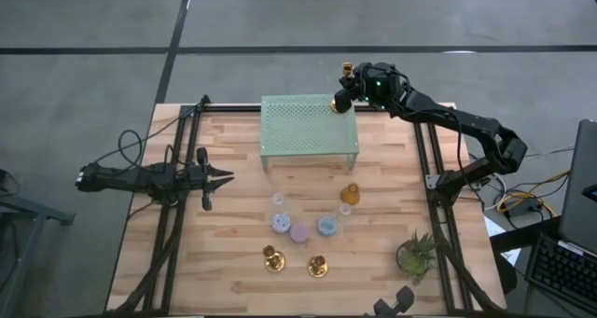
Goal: Pick & Place candle stick holders
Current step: Put the right gold candle holder on the shelf, then put the left gold candle holder on the shelf
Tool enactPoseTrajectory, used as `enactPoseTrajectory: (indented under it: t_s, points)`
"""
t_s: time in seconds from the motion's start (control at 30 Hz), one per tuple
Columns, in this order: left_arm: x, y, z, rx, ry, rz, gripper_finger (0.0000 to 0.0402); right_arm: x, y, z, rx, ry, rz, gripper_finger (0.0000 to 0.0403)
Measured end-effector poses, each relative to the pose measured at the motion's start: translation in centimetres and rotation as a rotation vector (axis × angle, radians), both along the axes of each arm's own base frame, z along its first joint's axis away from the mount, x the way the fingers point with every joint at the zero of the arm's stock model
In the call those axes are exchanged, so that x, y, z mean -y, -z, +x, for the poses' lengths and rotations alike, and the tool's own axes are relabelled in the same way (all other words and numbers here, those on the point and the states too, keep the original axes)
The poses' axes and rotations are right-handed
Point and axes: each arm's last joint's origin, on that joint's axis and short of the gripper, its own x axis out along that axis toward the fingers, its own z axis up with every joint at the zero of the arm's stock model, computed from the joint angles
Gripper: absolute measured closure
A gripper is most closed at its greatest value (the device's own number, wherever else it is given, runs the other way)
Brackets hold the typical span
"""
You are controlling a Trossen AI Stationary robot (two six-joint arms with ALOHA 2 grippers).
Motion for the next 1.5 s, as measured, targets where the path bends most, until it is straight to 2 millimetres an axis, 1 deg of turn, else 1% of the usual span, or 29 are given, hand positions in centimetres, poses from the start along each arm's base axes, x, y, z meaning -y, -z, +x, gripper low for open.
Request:
enactPoseTrajectory:
  t_s: [0.27, 0.37, 0.53, 0.67, 0.8, 0.9, 1.03, 1.2, 1.33, 1.5]
  points:
    - [0.0, 0.0, 0.0, 0.000, 0.001, 0.000, 0.0341, -0.1, 0.6, -0.1, -0.017, -0.004, 0.010, 0.0333]
    - [0.0, 0.0, 0.0, 0.000, 0.000, 0.000, 0.0341, -0.2, 0.9, 0.0, -0.021, -0.050, 0.021, 0.0317]
    - [0.0, 0.0, 0.0, 0.000, 0.000, 0.000, 0.0341, -0.3, 1.0, 0.0, -0.030, -0.076, 0.024, 0.0276]
    - [0.0, 0.0, 0.0, 0.000, 0.000, 0.000, 0.0342, -0.5, 1.4, -0.3, -0.088, -0.085, 0.051, 0.0235]
    - [0.0, 0.0, 0.0, 0.000, 0.000, 0.000, 0.0341, -1.0, 1.6, -0.9, -0.146, -0.093, 0.085, 0.0199]
    - [0.0, 0.0, 0.0, 0.000, 0.000, 0.000, 0.0341, -1.8, 1.6, -1.3, -0.206, -0.119, 0.106, 0.0181]
    - [0.0, 0.0, 0.0, 0.000, 0.000, 0.000, 0.0341, -3.7, 1.3, -2.2, -0.328, -0.201, 0.098, 0.0163]
    - [0.0, 0.0, 0.0, 0.000, 0.000, 0.000, 0.0341, -7.0, 0.7, -2.8, -0.338, -0.299, 0.080, 0.0149]
    - [0.0, 0.0, 0.0, 0.000, 0.001, 0.000, 0.0341, -10.7, 0.4, -2.9, -0.315, -0.430, 0.072, 0.0142]
    - [0.0, 0.0, 0.0, 0.000, 0.000, 0.000, 0.0341, -15.8, 1.0, -3.3, -0.294, -0.609, 0.068, 0.0141]
